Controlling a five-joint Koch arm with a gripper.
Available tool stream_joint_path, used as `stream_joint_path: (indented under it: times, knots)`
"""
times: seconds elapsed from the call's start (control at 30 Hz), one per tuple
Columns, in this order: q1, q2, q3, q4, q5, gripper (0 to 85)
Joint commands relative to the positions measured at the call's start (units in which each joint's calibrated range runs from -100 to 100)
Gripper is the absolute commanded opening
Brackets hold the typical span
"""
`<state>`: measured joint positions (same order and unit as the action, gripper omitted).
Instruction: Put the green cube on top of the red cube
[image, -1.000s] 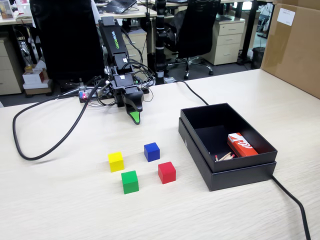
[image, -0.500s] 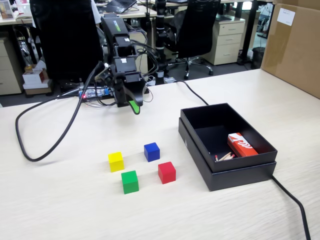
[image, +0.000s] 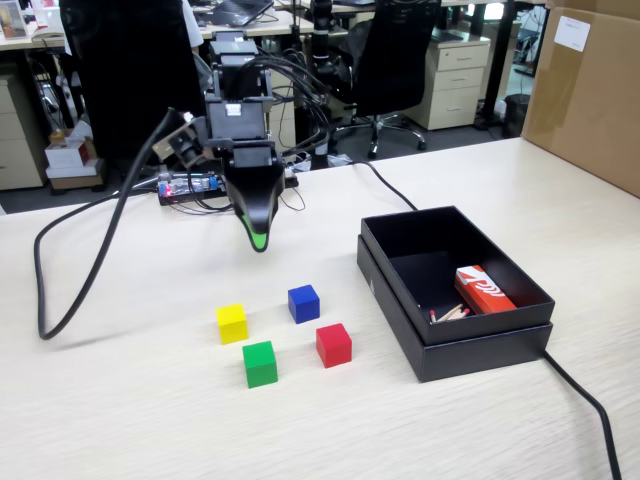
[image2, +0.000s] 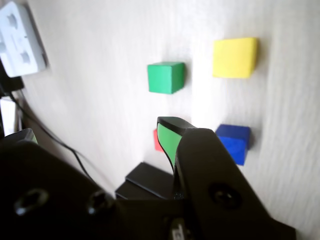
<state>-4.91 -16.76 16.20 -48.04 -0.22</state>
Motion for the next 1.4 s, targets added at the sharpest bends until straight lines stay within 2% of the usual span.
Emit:
stream_joint_path:
  times: [0.0,0.33,1.23,1.37]
  knots:
    - [-0.34,6.49,8.55,0.05,-1.17,47.3]
    - [-0.63,26.00,16.16,0.05,-1.66,47.6]
    - [-0.29,41.61,21.60,0.05,-2.25,47.5]
    - [-0.10,42.41,21.51,0.05,-2.39,44.1]
